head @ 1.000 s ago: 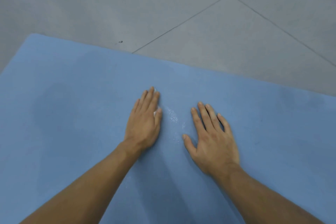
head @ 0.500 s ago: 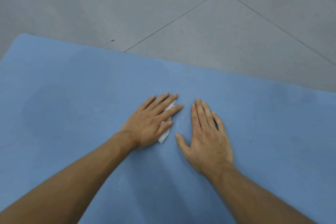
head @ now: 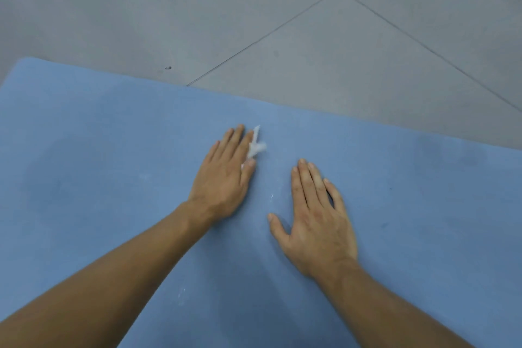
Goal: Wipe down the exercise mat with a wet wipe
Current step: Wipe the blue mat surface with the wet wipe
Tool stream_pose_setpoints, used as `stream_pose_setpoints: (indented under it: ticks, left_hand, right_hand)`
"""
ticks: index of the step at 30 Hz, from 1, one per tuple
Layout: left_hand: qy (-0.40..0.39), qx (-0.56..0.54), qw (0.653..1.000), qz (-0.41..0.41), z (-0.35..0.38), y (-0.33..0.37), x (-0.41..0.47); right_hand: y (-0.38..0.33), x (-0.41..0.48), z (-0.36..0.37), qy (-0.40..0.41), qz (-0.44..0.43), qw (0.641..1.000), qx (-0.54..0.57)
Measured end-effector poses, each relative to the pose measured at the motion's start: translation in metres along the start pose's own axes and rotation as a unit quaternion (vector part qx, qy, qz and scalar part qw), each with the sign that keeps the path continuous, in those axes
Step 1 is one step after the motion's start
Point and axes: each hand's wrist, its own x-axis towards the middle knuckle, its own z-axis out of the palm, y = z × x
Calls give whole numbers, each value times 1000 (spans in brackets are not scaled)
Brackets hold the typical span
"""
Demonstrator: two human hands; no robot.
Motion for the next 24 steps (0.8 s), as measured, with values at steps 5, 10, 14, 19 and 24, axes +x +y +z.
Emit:
stream_pose_setpoints:
  ticks: [5, 10, 14, 19, 24]
  left_hand:
    - [-86, -21, 981, 172, 5, 19, -61]
    - [-96, 57, 962, 251, 8, 12, -72]
    - [-104, 116, 950, 271, 2, -2, -37]
    - [-86, 101, 965, 225, -12, -6, 27]
    - [-21, 79, 993, 89, -23, -8, 82]
  right_hand:
    - [0, 0, 0, -6, -3, 1000, 2]
    - [0, 0, 1, -7, 4, 1000, -3]
    - [0, 1, 2, 0, 3, 1000, 5]
    - [-1, 1, 2, -1, 3, 1000, -11]
    - [0, 2, 1, -6, 3, 1000, -22]
